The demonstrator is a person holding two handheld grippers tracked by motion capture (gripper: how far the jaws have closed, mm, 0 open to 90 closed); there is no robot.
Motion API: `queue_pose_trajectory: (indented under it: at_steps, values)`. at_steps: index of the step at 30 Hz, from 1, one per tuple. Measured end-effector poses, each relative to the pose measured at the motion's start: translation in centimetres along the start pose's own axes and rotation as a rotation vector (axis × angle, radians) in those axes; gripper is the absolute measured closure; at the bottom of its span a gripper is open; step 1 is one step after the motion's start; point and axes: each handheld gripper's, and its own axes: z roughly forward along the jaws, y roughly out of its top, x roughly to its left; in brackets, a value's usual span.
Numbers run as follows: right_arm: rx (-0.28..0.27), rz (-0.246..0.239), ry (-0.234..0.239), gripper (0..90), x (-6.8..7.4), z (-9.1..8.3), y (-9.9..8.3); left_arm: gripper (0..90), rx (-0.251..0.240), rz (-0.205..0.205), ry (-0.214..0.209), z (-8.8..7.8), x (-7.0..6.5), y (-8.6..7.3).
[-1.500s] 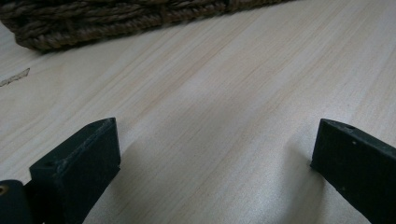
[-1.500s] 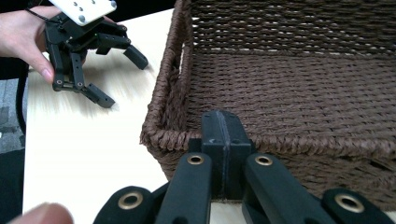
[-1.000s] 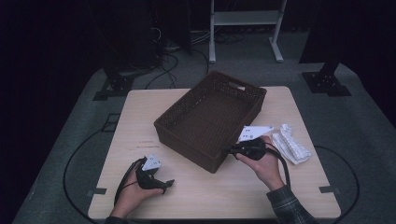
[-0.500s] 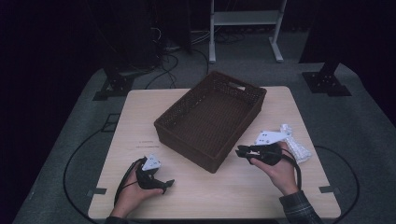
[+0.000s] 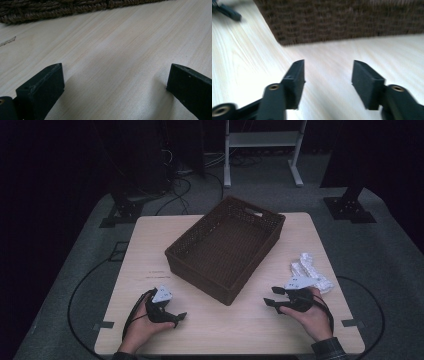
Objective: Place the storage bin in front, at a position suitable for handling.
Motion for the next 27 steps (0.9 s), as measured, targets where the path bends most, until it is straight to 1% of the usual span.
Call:
queue_pose_trajectory:
  at_steps: [1,2,3,4,5,6,7,9,14,15,18,21,27]
  values:
    - [0.008,0.002,-0.005,36.1,0.0,0.1,-0.3,0.1,-0.001,0.000,0.000,0.0,0.0,0.0]
    - [0.008,0.002,-0.005,36.1,0.0,0.1,-0.3,0.1,0.000,0.000,0.000,0.0,0.0,0.0]
    - [0.023,0.003,-0.030,33.7,0.0,0.2,-1.2,0.1,0.000,0.000,0.000,0.0,0.0,0.0]
    - [0.023,0.003,-0.030,33.7,0.0,0.2,-1.2,0.1,0.000,0.000,0.000,0.0,0.0,0.0]
    - [0.032,0.002,-0.057,30.5,0.0,0.3,-1.8,0.1,0.000,-0.001,0.001,0.0,0.0,0.0]
    - [0.032,0.002,-0.057,30.5,0.0,0.3,-1.8,0.1,0.000,-0.001,0.001,0.0,0.0,0.0]
    - [0.034,-0.003,-0.078,28.5,0.0,0.2,-2.3,0.1,0.000,-0.001,0.001,0.0,0.0,0.0]
    - [0.037,-0.004,-0.096,26.7,0.0,0.2,-2.8,0.1,0.001,-0.001,0.001,0.0,0.0,0.0]
    - [0.040,0.005,-0.119,24.5,-0.1,0.3,-3.4,0.5,-0.001,-0.002,0.002,0.0,0.0,0.0]
    - [0.038,0.008,-0.132,23.2,-0.1,0.4,-3.6,1.6,-0.008,-0.012,0.007,-0.1,0.0,0.0]
    - [0.044,0.008,-0.136,22.4,-0.2,0.6,-3.8,3.9,-0.008,-0.010,0.009,-0.1,0.1,0.0]
    - [0.056,0.004,-0.141,22.1,-0.2,0.8,-3.9,6.8,-0.012,-0.017,0.008,-0.2,0.2,0.0]
    - [0.062,0.022,-0.135,19.8,-0.3,1.0,-4.1,13.0,-0.012,-0.025,0.005,-0.7,0.4,0.2]
